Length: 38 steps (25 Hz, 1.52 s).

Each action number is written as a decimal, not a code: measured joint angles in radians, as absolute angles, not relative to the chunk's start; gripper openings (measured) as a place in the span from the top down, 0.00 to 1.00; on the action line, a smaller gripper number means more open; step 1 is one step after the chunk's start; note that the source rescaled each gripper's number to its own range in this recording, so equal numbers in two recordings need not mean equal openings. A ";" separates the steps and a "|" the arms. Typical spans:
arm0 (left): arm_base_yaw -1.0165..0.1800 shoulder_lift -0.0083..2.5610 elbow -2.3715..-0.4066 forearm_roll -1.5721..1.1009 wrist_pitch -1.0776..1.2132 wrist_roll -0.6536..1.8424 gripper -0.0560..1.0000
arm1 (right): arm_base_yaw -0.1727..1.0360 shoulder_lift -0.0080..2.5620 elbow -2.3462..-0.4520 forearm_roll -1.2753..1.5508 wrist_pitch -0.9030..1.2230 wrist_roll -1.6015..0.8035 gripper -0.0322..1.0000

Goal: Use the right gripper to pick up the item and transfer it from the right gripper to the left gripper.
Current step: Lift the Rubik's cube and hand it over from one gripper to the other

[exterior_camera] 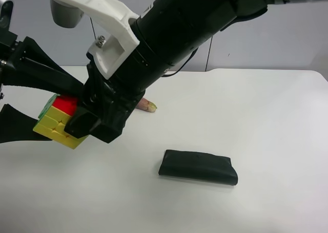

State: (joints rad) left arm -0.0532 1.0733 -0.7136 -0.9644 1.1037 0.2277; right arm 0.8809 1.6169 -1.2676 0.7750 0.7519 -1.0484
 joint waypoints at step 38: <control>-0.053 1.073 -0.714 -0.999 1.154 0.080 0.93 | 0.881 1.617 -1.267 0.875 0.755 -1.173 0.96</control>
